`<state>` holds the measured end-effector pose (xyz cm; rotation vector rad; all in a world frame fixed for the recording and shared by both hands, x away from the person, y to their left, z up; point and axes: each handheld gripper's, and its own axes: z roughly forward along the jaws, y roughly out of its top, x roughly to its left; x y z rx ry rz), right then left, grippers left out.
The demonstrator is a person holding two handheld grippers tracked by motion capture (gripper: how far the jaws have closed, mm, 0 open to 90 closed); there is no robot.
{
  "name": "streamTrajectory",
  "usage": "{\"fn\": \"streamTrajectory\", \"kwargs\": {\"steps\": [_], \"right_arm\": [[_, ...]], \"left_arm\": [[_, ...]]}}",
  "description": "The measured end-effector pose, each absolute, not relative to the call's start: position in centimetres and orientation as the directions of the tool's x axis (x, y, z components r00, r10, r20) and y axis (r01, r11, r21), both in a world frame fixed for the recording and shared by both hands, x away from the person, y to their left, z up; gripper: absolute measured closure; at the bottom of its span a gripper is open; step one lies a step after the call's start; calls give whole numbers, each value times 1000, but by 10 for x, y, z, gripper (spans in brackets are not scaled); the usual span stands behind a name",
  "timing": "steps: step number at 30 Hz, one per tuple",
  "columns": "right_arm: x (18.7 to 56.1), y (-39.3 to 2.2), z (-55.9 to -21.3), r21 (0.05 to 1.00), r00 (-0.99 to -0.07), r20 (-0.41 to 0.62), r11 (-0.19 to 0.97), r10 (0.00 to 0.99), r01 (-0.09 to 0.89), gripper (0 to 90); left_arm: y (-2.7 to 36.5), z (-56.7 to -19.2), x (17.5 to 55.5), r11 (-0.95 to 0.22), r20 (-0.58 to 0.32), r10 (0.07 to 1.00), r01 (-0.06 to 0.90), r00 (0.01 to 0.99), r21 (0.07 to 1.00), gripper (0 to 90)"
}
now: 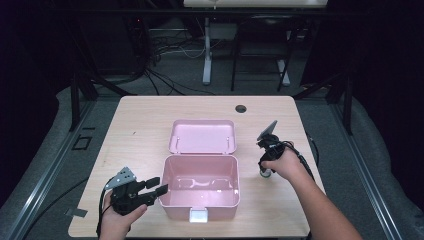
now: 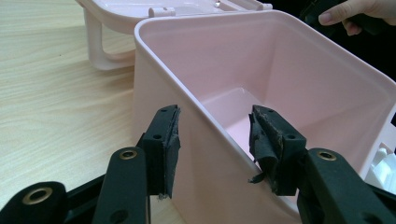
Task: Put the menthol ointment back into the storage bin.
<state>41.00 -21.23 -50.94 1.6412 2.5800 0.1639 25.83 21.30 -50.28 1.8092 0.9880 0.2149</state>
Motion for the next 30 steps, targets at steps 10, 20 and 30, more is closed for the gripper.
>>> {"fn": "streamTrajectory", "kwargs": {"steps": [10, 20, 30], "right_arm": [[411, -211, -511, 124, -420, -10, 417, 908, 900, 499], [410, -211, -511, 128, -425, -12, 423, 905, 897, 500], [410, -211, -510, 128, -435, -16, 433, 900, 892, 501]], "left_arm": [[213, -503, 258, -147, -283, 707, 526, 648, 838, 527], [213, -503, 258, -146, -283, 707, 525, 648, 838, 528], [213, -503, 258, -144, -285, 707, 526, 647, 838, 528]]}}
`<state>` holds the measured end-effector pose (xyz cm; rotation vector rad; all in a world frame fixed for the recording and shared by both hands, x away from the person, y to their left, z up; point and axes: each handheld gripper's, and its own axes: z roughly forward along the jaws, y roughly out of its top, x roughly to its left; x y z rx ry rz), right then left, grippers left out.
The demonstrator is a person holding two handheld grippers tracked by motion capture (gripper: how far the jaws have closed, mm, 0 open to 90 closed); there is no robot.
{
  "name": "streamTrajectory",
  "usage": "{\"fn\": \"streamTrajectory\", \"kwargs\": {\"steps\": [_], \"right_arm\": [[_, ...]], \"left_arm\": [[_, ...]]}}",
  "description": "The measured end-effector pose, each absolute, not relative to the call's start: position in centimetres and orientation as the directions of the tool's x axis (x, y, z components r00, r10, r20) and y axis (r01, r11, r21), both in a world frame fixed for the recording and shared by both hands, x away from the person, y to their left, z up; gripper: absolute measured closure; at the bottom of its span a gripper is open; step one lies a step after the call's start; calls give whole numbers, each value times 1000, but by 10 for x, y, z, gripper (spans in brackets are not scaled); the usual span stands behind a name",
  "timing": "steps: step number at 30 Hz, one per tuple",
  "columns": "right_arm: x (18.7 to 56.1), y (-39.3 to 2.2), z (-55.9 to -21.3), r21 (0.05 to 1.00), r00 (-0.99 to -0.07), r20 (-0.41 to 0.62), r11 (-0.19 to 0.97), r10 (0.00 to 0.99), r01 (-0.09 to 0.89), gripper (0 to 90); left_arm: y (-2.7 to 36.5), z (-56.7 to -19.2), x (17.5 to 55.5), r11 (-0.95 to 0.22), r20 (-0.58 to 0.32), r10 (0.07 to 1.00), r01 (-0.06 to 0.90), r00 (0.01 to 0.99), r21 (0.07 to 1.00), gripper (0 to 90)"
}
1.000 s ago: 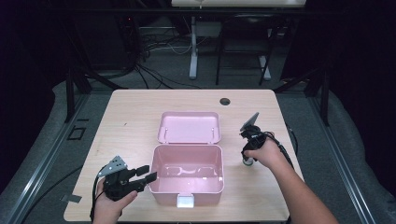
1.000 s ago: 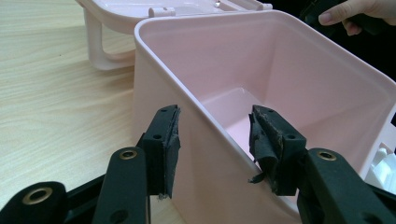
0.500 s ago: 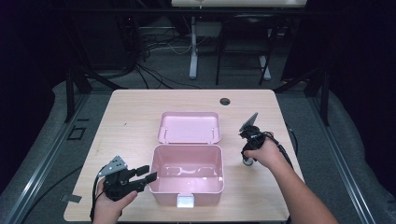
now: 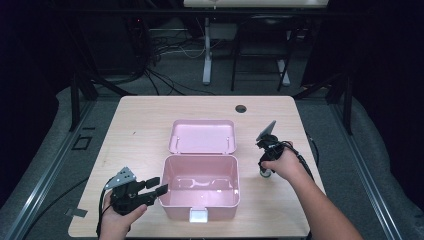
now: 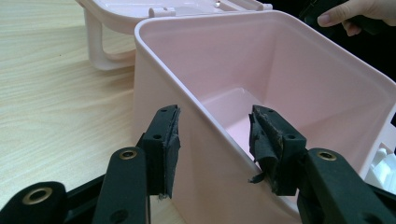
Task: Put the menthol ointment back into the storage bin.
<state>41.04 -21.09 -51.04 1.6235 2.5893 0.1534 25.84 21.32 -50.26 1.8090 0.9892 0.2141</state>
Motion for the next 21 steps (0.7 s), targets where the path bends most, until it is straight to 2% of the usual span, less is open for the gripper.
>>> {"fn": "streamTrajectory", "kwargs": {"steps": [11, 21], "right_arm": [[408, -210, -505, 131, -434, -14, 432, 901, 892, 501], [404, -206, -487, 145, -461, -19, 458, 887, 877, 501]], "left_arm": [[213, -503, 259, -140, -290, 706, 528, 647, 837, 527], [213, -503, 259, -141, -291, 705, 530, 647, 836, 527]]}}
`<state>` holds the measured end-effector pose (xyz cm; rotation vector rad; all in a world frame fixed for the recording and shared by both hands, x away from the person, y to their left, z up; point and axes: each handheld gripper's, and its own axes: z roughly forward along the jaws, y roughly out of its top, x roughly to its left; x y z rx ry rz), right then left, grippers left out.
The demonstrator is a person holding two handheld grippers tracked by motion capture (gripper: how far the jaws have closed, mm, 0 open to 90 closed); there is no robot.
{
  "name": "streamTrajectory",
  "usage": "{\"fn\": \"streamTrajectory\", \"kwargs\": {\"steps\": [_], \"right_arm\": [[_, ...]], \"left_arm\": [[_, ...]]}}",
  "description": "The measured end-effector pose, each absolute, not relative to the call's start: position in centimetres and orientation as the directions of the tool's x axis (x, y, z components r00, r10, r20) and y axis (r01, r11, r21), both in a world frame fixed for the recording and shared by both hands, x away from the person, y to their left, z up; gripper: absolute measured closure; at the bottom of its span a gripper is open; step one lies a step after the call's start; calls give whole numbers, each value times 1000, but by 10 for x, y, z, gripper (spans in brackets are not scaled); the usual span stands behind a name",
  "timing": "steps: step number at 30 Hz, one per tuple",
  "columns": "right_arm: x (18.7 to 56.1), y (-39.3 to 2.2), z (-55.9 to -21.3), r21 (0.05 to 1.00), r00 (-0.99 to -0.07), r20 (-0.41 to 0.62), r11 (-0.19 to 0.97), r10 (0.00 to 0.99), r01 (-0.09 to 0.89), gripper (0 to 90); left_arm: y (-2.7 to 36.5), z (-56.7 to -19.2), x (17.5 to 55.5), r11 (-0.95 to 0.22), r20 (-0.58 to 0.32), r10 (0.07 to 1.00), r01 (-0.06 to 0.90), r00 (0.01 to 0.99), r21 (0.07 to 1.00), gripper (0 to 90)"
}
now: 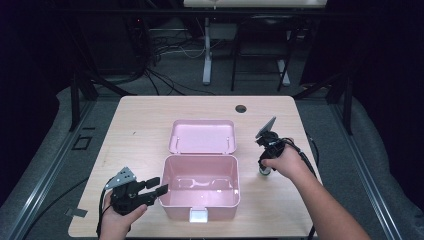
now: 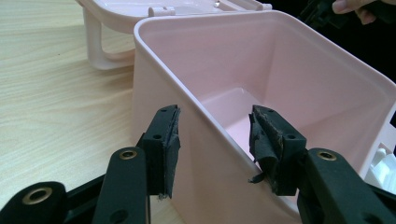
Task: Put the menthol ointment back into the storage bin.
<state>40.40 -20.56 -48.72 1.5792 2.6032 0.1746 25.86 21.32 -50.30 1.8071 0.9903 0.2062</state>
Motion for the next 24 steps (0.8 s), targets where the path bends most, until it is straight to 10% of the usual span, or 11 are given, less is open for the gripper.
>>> {"fn": "streamTrajectory", "kwargs": {"steps": [24], "right_arm": [[393, -195, -445, 167, -516, -16, 511, 856, 843, 502]], "left_arm": [[215, -504, 259, -133, -300, 701, 532, 647, 836, 525]]}}
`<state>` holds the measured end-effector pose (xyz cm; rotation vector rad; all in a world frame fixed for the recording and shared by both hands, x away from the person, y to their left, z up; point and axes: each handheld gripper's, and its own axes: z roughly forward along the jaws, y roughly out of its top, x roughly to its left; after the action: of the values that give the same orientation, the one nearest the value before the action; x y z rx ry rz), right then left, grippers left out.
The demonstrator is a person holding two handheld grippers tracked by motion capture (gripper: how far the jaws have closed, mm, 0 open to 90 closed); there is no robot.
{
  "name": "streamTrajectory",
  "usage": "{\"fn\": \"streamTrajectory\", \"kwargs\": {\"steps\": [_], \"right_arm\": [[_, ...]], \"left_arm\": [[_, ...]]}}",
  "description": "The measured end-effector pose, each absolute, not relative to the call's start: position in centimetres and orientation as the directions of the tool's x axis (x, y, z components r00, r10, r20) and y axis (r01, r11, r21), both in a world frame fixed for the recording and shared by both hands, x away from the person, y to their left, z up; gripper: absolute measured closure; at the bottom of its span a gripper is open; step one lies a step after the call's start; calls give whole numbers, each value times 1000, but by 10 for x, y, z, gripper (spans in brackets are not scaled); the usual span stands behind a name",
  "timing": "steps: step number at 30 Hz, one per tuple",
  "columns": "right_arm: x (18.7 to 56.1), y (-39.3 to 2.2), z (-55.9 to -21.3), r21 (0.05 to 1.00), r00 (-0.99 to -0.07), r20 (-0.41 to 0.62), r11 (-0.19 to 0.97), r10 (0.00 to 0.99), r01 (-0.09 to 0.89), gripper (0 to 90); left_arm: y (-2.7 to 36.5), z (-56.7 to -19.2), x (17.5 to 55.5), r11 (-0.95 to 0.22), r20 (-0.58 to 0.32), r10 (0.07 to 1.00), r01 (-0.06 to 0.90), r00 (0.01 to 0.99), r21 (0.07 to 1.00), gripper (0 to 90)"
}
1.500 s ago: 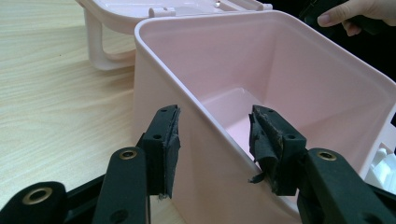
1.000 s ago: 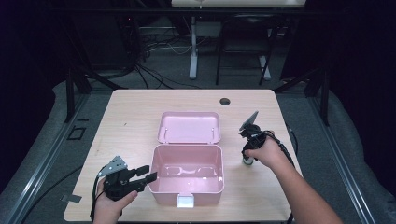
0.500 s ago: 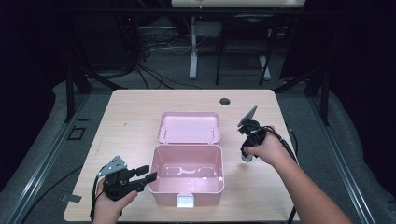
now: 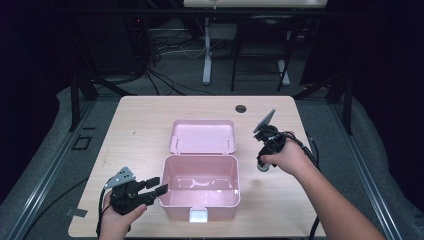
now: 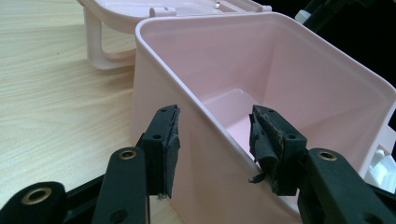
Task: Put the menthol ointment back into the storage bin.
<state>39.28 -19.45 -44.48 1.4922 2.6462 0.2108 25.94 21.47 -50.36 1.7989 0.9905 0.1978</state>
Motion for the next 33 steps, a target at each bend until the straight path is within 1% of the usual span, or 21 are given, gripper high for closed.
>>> {"fn": "streamTrajectory", "kwargs": {"steps": [7, 14, 19, 21, 28, 33], "right_arm": [[389, -196, -433, 170, -545, 0, 537, 839, 826, 502], [383, -195, -421, 178, -601, -9, 593, 799, 785, 502], [379, -189, -419, 178, -667, -20, 659, 745, 731, 502], [378, -188, -418, 175, -708, -37, 702, 705, 690, 502], [372, -180, -417, 172, -790, -57, 786, 610, 594, 502], [366, -173, -414, 162, -862, -72, 859, 501, 486, 502]], "left_arm": [[215, -504, 260, -129, -304, 700, 532, 647, 837, 525], [215, -504, 260, -131, -302, 699, 531, 648, 837, 525], [215, -504, 260, -125, -308, 701, 536, 643, 835, 523], [215, -504, 260, -128, -305, 701, 534, 645, 836, 523], [215, -504, 260, -127, -306, 701, 535, 645, 835, 522], [215, -504, 260, -126, -306, 701, 535, 644, 836, 522]]}}
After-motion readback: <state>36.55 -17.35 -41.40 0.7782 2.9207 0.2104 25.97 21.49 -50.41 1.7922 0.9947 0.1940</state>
